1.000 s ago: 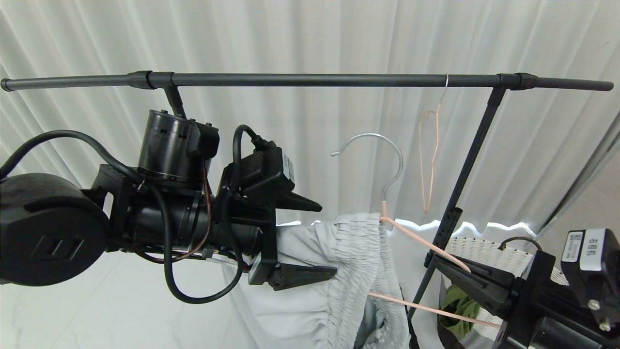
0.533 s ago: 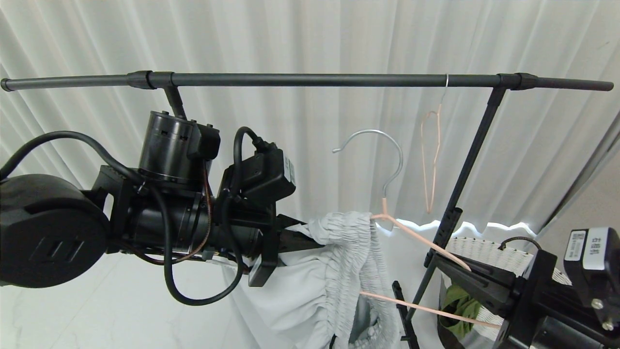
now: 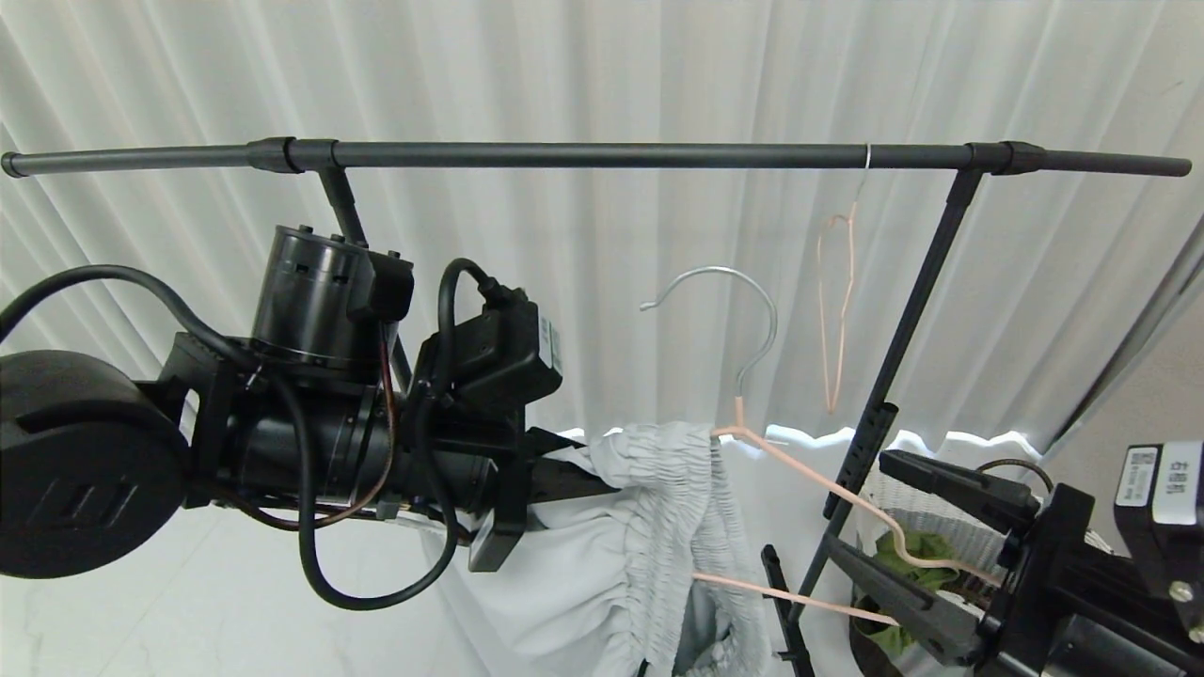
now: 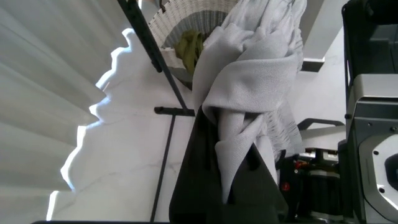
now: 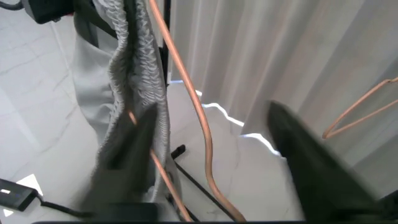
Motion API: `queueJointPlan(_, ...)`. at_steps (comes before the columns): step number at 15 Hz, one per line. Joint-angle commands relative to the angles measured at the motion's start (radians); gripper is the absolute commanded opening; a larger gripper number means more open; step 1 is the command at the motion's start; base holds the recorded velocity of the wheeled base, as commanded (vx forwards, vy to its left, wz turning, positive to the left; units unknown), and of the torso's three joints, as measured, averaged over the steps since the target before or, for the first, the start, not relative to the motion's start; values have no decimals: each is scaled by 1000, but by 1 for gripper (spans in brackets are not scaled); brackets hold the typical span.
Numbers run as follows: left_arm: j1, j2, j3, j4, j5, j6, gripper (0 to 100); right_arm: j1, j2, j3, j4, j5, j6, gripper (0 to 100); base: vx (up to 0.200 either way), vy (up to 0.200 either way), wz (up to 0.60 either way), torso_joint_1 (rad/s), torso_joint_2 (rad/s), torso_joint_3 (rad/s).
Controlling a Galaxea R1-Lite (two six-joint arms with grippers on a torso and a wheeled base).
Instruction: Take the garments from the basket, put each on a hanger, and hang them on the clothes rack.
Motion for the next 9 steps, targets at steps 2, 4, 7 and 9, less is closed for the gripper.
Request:
queueJointPlan(2,4,-29,30,-1,8,7,0,-15,-3,2,4,-28,-1,100,0,0,0,0,0,0)
queueJointPlan(4,30,-48,47,-2,79,69,0,-44,-1,3,6,-34,-1,100,0,0,0,0,0,0)
queueJointPlan(7,54,-84,71,-5,206,90,0,-59,5,5,7,-31,2,100,0,0,0,0,0,0)
queueJointPlan(9,51,-108,70,-5,258,0,0,-56,22,-2,12,-29,0,100,0,0,0,0,0,0)
